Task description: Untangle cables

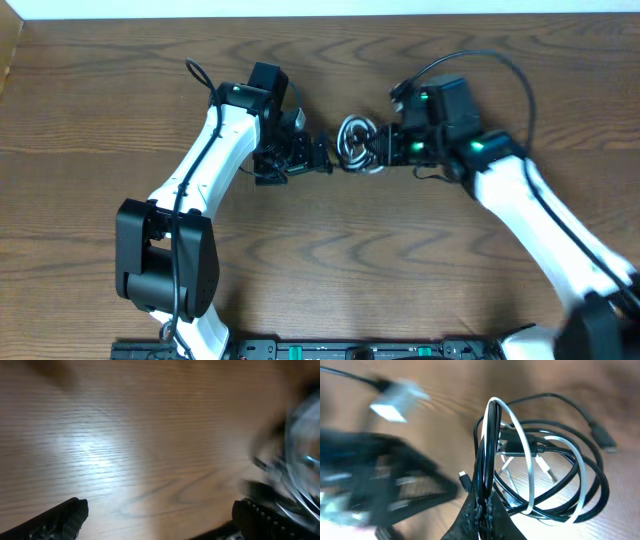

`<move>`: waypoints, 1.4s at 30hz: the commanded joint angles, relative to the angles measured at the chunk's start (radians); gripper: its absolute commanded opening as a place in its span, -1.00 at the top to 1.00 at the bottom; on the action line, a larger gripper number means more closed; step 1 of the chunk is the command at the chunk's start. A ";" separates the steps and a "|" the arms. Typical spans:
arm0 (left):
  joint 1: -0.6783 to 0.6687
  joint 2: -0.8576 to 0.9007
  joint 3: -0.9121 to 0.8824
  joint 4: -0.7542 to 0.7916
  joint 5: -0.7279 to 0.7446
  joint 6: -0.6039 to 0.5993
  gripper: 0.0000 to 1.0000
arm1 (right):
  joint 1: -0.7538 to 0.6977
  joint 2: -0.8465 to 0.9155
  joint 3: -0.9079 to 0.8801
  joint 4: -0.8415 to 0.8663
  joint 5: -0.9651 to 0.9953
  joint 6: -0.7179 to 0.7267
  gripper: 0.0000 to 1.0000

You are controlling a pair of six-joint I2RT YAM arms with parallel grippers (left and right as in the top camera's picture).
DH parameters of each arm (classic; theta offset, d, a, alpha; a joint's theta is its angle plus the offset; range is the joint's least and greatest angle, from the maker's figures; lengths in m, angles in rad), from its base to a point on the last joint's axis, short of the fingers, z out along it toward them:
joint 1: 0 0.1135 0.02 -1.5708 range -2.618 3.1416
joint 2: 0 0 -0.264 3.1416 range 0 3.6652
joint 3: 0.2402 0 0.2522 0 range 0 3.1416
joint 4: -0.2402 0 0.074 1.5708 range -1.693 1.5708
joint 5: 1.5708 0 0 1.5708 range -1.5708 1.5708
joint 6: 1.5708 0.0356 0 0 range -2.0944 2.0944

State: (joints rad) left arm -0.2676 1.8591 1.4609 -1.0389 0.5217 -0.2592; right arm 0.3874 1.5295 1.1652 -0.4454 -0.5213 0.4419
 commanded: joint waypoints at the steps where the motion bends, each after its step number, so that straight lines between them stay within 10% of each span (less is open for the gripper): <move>1: -0.001 0.010 -0.005 0.002 0.100 -0.009 -0.95 | 0.014 -0.058 0.015 0.004 -0.058 -0.032 0.98; 14: 0.029 0.010 -0.005 -0.011 0.101 -0.043 -0.96 | 0.021 -0.079 0.015 0.014 -0.060 0.044 0.97; 22: 0.127 0.010 -0.005 -0.036 0.495 0.072 -0.95 | 0.025 -0.074 0.015 -0.082 0.036 0.074 0.98; 32: 0.100 0.010 -0.005 -0.044 0.518 0.054 -0.97 | 0.037 -0.074 0.015 -0.019 -0.114 0.085 0.98; 42: 0.087 0.010 -0.005 -0.045 0.360 0.033 0.09 | 0.048 -0.074 0.015 -0.014 -0.122 0.110 0.98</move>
State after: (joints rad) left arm -0.1806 1.8591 1.4574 -1.0756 0.9695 -0.2138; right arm 0.4297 1.4593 1.1660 -0.4671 -0.6117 0.5343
